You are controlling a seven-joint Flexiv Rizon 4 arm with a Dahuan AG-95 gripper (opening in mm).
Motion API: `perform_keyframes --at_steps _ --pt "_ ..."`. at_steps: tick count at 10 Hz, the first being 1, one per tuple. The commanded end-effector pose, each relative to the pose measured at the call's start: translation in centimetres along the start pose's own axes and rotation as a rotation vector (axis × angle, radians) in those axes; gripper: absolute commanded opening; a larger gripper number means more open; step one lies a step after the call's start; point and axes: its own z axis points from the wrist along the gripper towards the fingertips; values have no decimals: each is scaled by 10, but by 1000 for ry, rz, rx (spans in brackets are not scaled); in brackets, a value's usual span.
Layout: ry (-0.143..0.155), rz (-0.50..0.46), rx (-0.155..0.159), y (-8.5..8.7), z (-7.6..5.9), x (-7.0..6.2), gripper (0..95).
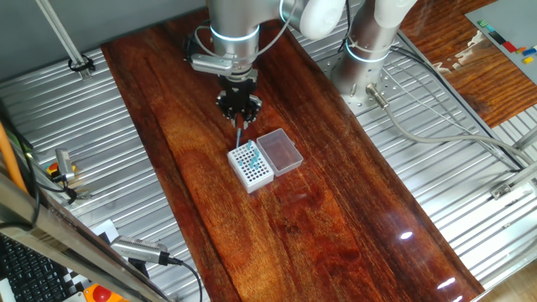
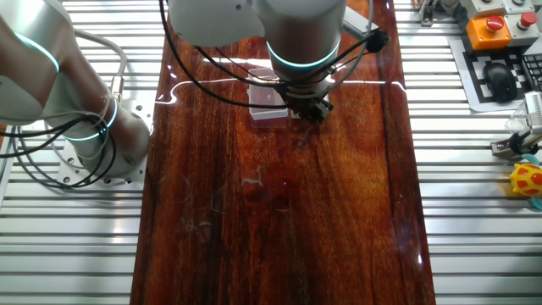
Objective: Insert a medium pipette tip into the holder for medium pipette tips
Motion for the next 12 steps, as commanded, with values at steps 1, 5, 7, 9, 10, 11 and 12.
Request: perform_keyframes --at_steps 1,5,7,9,10,11,12 --pt "0 -1 1 -1 0 0 190" --pt "-3 8 4 -1 1 -1 0" --pt "-5 9 4 -2 1 -2 0" --pt "1 13 5 -2 1 -3 0" --pt "13 21 8 -3 0 -5 0" --pt "25 31 10 -4 0 -6 0" --pt "38 29 16 -5 -1 -8 0"
